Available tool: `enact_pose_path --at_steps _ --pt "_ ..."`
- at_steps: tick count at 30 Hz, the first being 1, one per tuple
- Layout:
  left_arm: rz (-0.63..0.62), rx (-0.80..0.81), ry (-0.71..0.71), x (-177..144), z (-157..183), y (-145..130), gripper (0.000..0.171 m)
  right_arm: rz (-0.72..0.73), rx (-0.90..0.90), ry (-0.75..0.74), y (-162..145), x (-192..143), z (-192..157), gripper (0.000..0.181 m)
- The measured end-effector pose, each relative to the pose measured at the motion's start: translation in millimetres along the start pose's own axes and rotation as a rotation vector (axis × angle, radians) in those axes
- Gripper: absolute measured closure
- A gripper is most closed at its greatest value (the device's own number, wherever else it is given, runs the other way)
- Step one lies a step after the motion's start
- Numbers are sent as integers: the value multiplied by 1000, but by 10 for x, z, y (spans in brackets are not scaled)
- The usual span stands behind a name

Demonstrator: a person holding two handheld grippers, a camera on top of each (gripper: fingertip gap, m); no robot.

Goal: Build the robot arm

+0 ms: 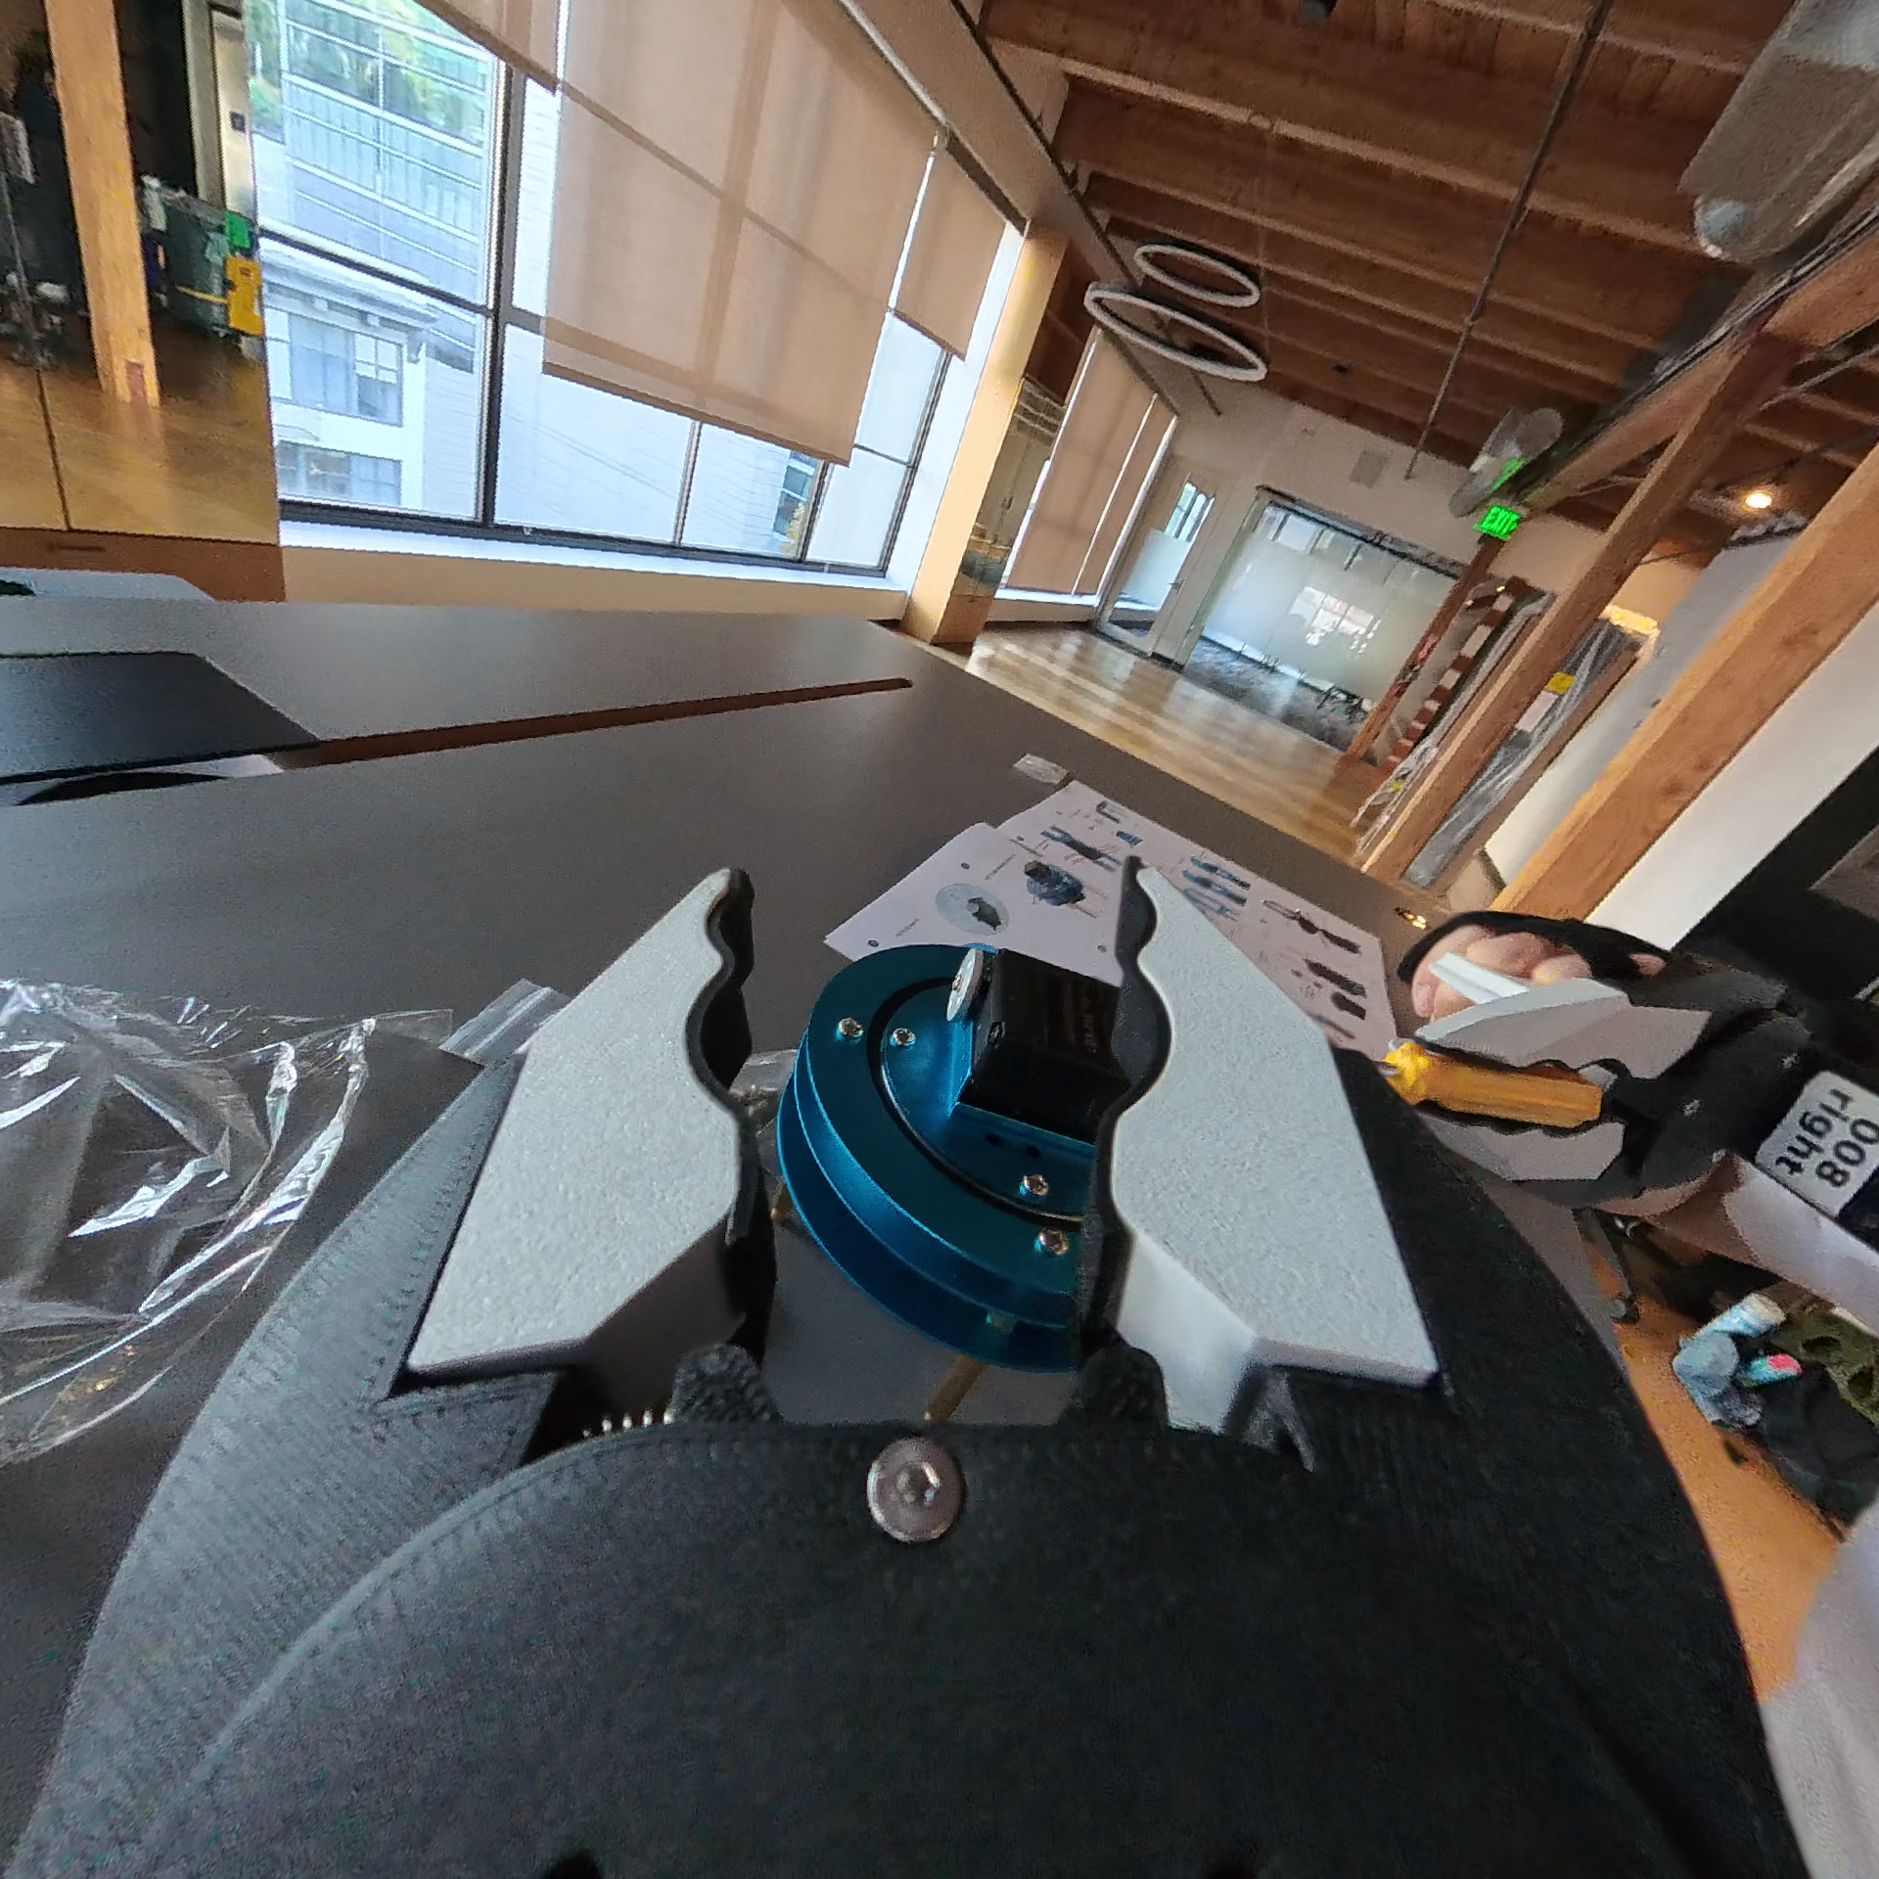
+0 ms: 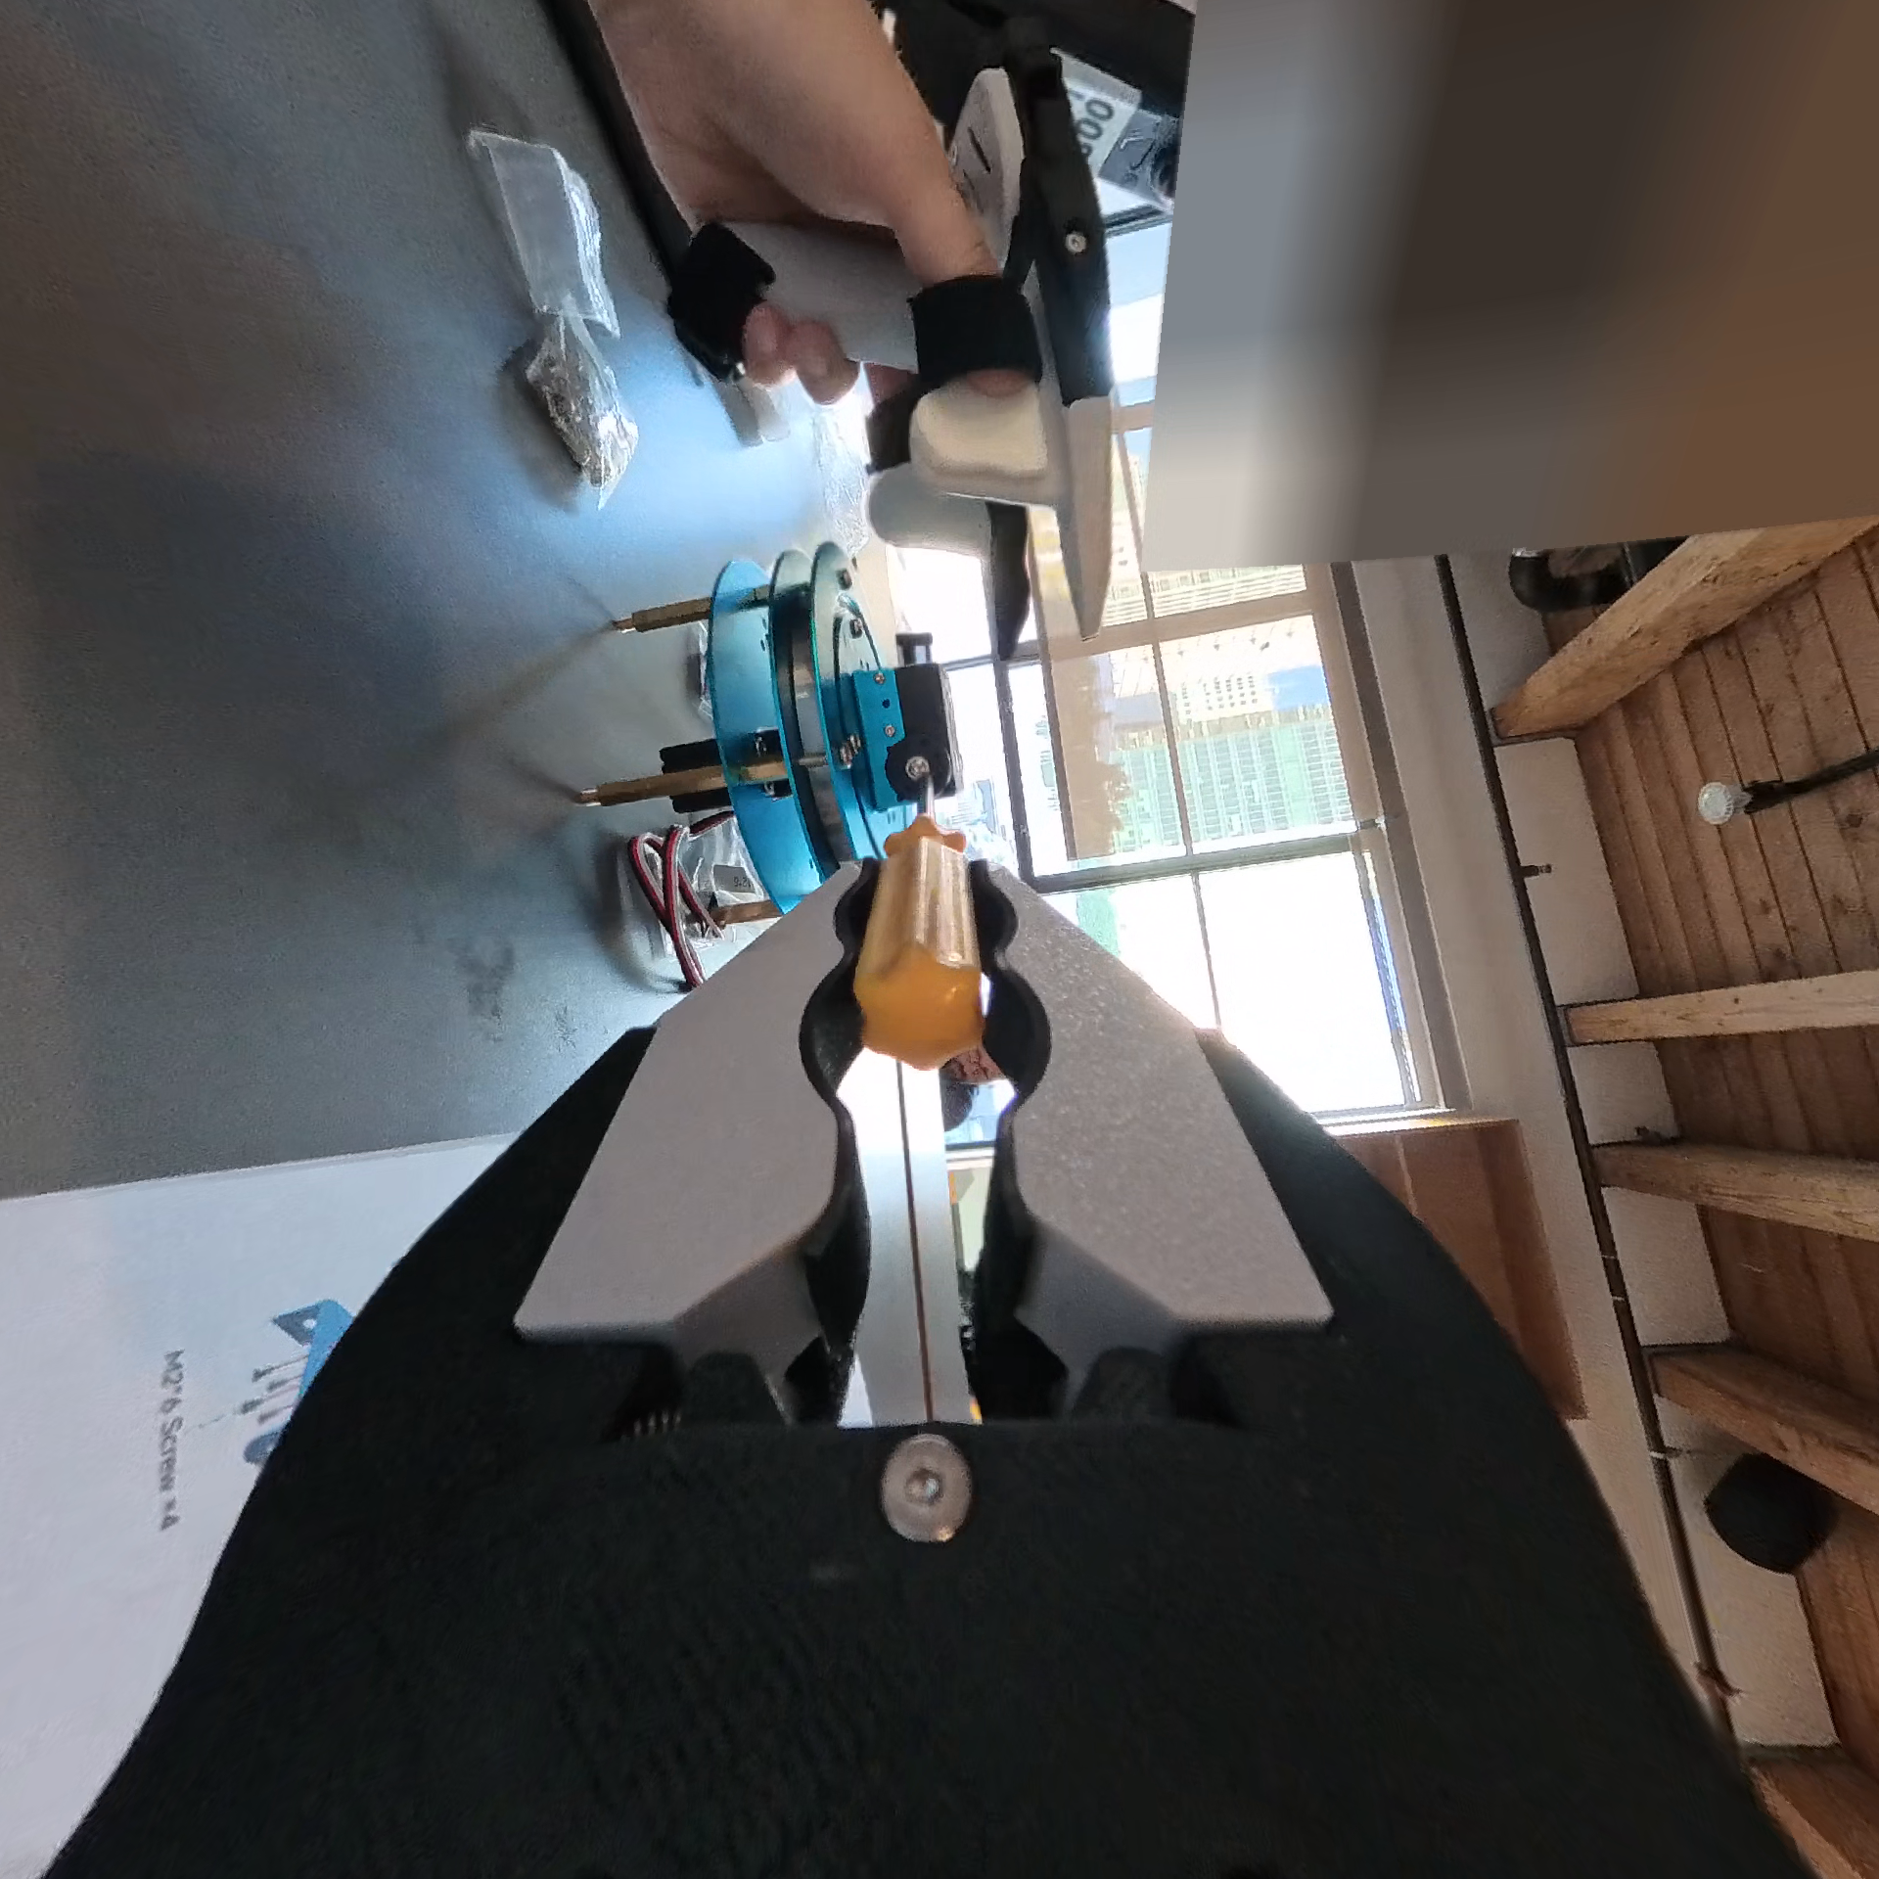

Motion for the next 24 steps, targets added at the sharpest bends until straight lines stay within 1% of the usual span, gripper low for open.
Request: enact_pose_path --at_steps 5,8,10,12,15,17,19,22,24 --pt "15 44 -17 -29 71 63 101 17 -11 -41 188 -7 58 166" --pt "55 44 -38 -36 116 103 103 20 14 -81 291 -31 146 166" --pt "36 70 -50 -35 106 82 104 18 24 -80 282 -37 144 166" --pt "1 76 -63 -28 78 30 104 3 -10 -66 254 -28 94 165" --pt "1 44 -103 -20 71 -17 108 9 -26 -42 277 3 7 166" --pt "7 20 -136 -19 100 -8 108 14 3 -23 291 28 -33 166" --pt "-11 4 -160 -8 139 -3 104 -4 37 -12 271 51 -45 165" --pt "2 44 -166 -21 173 62 103 -19 23 -35 247 29 -3 166" --pt "2 69 -167 -61 145 98 106 -20 37 -30 230 24 12 166"
Point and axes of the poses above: each gripper's, where its closed fingertips meet, x out along the fingers, y out of its top, z = x × y across the jaws, the point moved 7 cm from there along -x, back along the fingers, and after that the axes turned 15 degrees about z, right-handed, at the moved point
